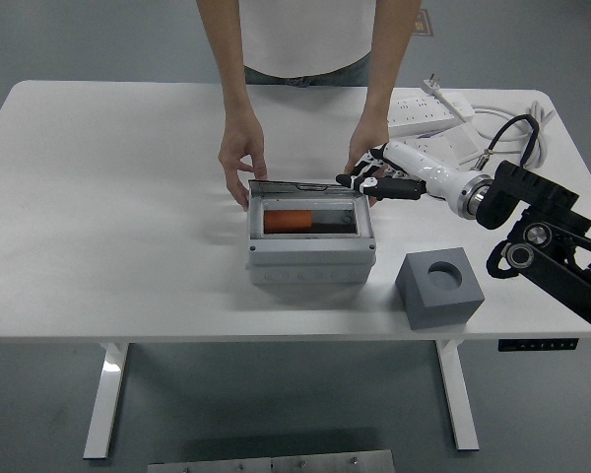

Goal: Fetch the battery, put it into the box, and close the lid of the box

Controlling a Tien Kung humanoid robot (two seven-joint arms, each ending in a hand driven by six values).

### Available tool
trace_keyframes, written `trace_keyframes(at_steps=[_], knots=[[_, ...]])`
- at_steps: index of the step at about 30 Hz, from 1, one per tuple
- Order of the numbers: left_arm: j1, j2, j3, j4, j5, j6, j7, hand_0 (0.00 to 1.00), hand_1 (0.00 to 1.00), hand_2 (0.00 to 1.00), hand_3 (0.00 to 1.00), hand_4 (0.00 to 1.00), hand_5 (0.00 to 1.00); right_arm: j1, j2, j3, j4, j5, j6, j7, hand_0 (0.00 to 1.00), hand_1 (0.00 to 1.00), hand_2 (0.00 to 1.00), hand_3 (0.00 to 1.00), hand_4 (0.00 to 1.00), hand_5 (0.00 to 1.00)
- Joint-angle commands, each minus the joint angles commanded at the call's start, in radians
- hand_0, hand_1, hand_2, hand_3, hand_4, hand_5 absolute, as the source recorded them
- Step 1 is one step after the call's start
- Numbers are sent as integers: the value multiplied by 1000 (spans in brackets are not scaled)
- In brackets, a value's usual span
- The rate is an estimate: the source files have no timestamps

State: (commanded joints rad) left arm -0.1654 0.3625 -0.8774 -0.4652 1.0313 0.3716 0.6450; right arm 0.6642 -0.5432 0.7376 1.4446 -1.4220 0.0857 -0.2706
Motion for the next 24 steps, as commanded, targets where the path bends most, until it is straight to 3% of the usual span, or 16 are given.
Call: trace_keyframes(at_steps=[24], knots=[[2, 2, -2, -1, 9, 6, 0, 662, 697, 571, 585, 515, 2, 11, -14, -19, 23, 38, 21, -20, 316, 328, 547, 641, 840, 892]])
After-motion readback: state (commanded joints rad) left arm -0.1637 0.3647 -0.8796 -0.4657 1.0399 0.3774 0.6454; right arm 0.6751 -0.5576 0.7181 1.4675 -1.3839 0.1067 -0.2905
